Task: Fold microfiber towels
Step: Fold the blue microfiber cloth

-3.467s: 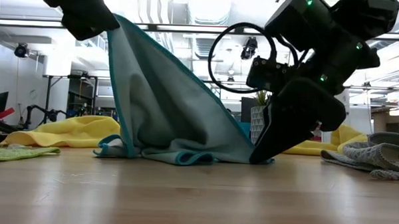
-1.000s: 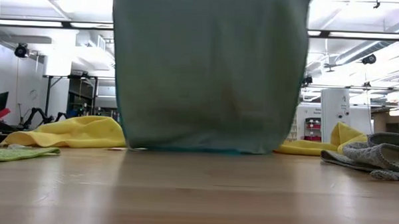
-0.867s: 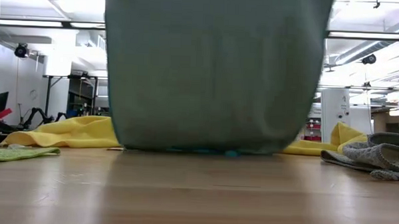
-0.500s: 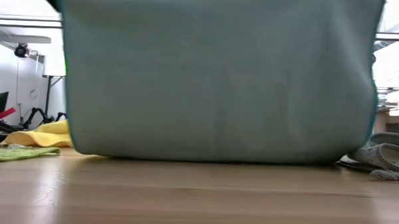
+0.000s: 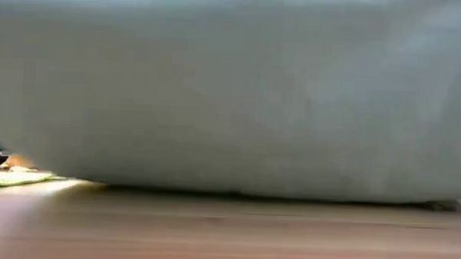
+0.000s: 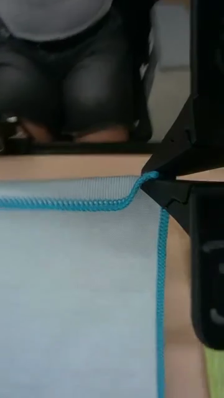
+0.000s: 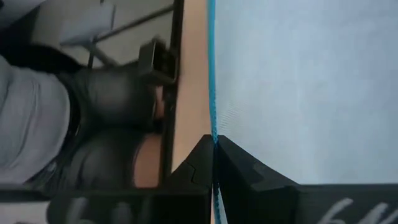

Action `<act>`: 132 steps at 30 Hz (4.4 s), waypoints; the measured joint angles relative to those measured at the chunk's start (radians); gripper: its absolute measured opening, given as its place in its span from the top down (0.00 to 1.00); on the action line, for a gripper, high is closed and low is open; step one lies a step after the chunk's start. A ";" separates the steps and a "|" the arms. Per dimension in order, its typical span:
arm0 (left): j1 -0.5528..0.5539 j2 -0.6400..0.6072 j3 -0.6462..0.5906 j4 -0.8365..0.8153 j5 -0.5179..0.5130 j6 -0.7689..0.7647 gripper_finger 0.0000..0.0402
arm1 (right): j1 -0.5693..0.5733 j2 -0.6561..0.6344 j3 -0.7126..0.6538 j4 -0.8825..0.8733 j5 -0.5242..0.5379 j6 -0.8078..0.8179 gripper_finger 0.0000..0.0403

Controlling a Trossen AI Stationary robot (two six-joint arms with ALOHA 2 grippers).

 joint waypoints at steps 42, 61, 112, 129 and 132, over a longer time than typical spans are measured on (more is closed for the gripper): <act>0.185 -0.064 -0.055 -0.449 -0.359 0.104 1.00 | -0.309 0.142 0.240 -0.573 0.174 -0.482 0.98; 0.297 -0.061 -0.149 -0.443 -0.439 0.126 1.00 | -0.428 0.142 0.185 -0.505 0.230 -0.638 0.98; 0.365 -0.061 -0.202 -0.409 -0.648 0.148 0.93 | -0.527 0.142 0.164 -0.428 0.306 -0.676 0.78; 0.326 -0.063 -0.153 -0.280 -0.449 0.211 0.63 | -0.393 0.139 0.129 -0.397 0.292 -0.517 0.82; 0.279 -0.061 -0.154 -0.159 -0.397 0.253 0.67 | -0.331 0.139 0.113 -0.343 0.292 -0.475 0.85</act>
